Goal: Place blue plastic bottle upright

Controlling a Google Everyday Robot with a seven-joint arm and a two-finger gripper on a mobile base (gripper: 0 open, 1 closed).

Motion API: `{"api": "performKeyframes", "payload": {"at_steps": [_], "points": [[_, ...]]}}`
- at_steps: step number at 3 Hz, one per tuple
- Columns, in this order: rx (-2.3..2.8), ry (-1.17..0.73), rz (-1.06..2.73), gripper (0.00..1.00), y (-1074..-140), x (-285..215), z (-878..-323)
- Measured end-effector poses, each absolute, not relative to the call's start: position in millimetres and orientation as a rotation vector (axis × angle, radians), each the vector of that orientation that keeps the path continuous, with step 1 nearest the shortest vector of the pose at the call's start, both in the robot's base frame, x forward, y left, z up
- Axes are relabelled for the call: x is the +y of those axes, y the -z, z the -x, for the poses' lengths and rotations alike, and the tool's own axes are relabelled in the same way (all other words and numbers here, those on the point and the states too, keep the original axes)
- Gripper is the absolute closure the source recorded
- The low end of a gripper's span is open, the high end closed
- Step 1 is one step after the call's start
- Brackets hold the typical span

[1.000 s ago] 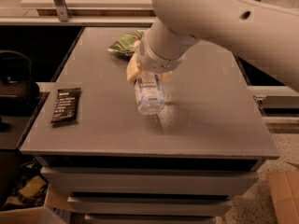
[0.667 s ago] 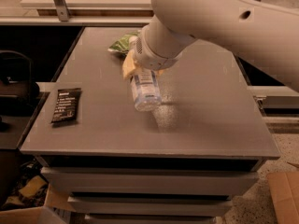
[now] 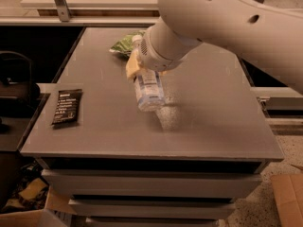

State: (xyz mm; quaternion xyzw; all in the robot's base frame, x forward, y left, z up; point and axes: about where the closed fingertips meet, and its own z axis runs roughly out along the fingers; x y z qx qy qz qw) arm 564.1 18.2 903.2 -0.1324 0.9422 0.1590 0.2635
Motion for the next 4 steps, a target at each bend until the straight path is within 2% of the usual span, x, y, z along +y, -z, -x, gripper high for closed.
{"api": "performKeyframes", "payload": {"at_steps": [2,4], "points": [[2.382,-0.490,0.535,1.00,-902.6,26.2,-581.7],[2.219,-0.713,0.679,1.00,-911.0,39.3,-588.5]]}}
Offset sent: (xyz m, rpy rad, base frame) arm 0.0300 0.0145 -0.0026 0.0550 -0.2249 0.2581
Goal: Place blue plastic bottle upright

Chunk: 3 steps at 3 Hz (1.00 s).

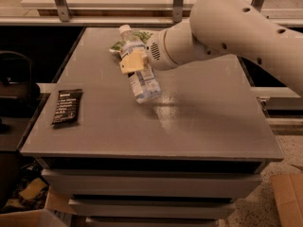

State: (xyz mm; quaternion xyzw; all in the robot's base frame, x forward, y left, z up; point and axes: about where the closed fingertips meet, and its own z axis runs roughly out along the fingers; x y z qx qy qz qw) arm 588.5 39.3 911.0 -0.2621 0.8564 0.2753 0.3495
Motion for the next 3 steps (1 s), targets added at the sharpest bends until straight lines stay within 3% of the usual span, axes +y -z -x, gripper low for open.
{"api": "performKeyframes", "payload": {"at_steps": [3], "points": [[1.979,-1.009,0.909,1.00,-917.5,47.0,-580.8]]}}
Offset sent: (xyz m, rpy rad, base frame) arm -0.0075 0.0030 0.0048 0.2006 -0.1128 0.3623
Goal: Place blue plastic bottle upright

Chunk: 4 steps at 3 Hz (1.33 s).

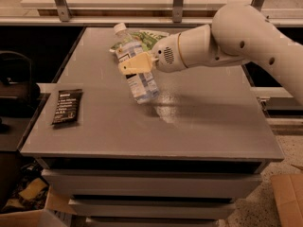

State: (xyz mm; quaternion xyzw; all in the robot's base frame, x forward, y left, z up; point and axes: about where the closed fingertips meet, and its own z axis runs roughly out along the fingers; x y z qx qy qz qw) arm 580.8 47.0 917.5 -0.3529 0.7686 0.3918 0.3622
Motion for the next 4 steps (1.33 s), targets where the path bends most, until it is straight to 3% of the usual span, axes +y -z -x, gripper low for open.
{"api": "performKeyframes", "payload": {"at_steps": [4], "points": [[1.803,-1.065,0.787,1.00,-925.7,46.0,-573.3]]}}
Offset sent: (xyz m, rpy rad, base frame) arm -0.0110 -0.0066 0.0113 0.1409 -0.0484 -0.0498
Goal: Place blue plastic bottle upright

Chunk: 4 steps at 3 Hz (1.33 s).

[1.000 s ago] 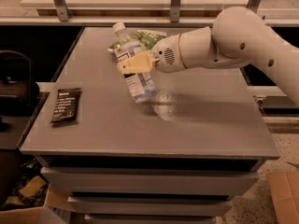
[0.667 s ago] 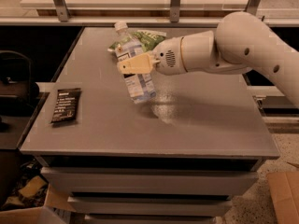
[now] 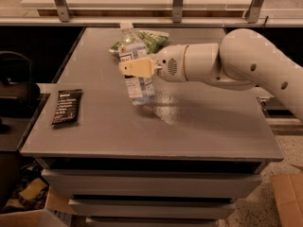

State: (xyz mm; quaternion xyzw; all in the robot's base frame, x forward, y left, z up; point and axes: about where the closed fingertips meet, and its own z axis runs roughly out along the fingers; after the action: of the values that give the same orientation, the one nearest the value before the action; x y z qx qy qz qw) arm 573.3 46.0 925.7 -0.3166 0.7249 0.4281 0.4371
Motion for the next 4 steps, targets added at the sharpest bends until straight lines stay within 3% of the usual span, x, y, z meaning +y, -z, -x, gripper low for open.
{"api": "performKeyframes", "payload": {"at_steps": [4], "points": [[1.569,-1.101,0.995,1.00,-933.5,52.3,-567.0]]}}
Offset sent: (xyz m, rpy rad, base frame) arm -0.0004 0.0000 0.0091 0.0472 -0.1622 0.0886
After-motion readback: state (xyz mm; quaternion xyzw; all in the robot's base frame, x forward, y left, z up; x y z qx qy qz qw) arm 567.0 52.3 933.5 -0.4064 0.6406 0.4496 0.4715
